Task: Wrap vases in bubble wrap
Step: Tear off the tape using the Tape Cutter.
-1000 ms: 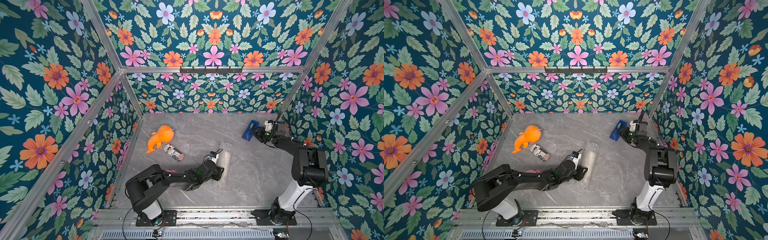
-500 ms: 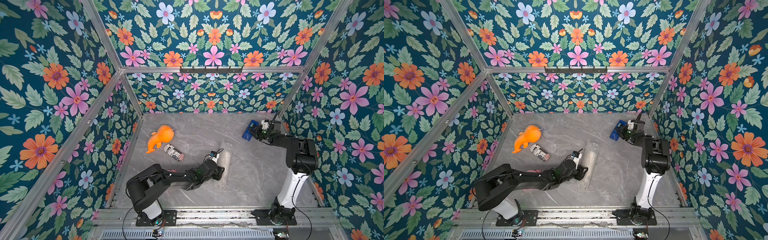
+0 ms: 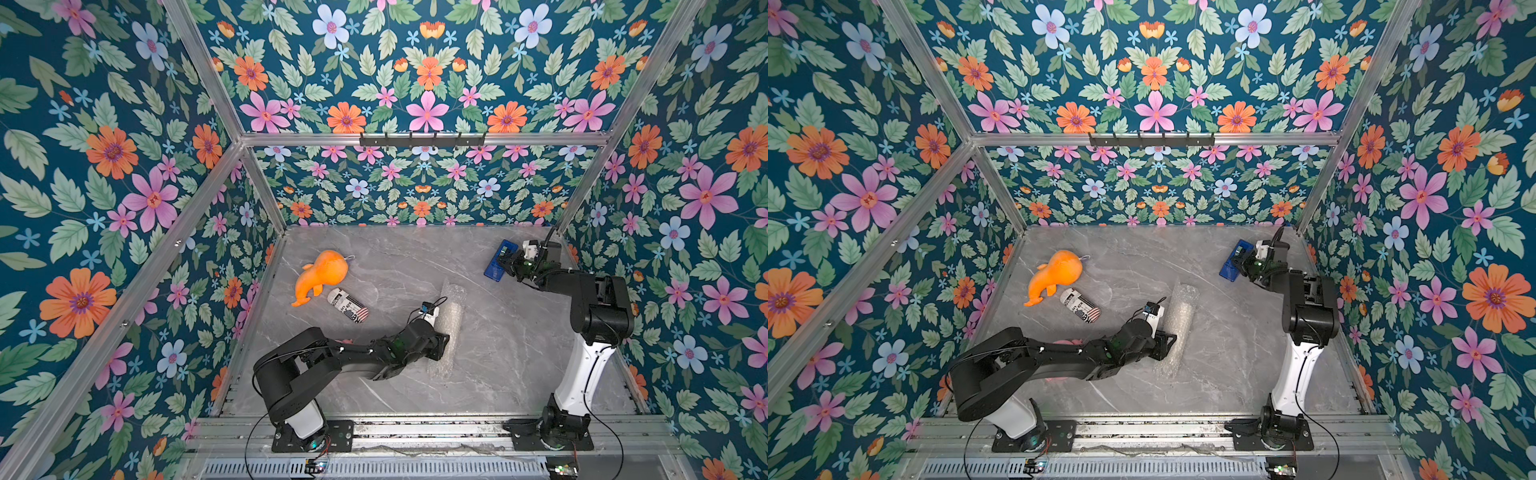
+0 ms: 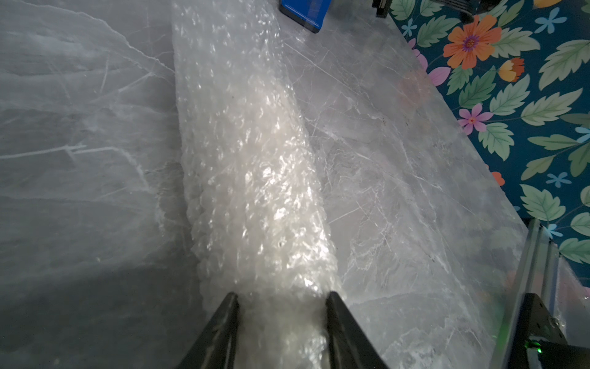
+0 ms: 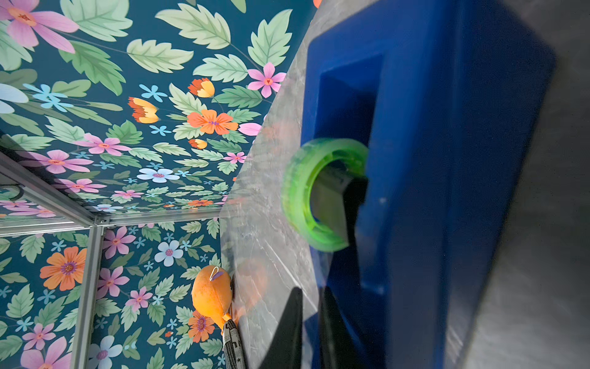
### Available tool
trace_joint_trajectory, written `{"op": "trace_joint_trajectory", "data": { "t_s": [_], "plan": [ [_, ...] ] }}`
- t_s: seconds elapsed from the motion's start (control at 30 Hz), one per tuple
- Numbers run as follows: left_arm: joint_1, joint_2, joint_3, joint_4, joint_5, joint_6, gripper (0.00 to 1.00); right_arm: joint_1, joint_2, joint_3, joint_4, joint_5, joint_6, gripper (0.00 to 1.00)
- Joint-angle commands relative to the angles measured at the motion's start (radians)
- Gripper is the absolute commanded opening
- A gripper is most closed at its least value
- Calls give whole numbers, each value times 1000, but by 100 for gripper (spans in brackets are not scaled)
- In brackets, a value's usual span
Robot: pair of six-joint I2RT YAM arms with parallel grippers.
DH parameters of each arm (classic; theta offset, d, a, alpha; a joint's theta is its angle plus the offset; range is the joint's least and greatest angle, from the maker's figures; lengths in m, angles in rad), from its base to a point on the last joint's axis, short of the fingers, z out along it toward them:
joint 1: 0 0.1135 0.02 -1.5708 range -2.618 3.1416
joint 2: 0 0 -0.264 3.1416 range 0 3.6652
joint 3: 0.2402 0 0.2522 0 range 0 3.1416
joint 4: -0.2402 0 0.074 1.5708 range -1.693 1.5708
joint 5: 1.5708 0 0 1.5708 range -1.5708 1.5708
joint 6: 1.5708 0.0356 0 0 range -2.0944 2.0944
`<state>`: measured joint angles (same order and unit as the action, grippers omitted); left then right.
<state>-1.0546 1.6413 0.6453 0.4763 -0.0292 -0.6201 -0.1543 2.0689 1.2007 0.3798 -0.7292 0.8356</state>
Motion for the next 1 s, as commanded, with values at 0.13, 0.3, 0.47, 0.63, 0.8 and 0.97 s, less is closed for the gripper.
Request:
{"op": "trace_joint_trajectory", "data": {
  "t_s": [0.13,0.3,0.47,0.63,0.8,0.97],
  "plan": [
    [1,13,-6,-133,14,17,45,-1,-23,-12,43,-28,22,5],
    [0,13,-7,-133,14,17,45,0,-53,-28,59,-48,30,0],
    [-1,15,-9,-127,15,16,45,1,-79,-49,93,-72,55,0],
    [1,17,-10,-120,17,16,45,7,-99,-72,108,-100,63,0],
    [0,17,-12,-115,18,16,45,21,-131,-99,109,-107,56,0],
    [0,15,-14,-113,18,16,45,34,-150,-113,97,-111,56,0]
  ]
}}
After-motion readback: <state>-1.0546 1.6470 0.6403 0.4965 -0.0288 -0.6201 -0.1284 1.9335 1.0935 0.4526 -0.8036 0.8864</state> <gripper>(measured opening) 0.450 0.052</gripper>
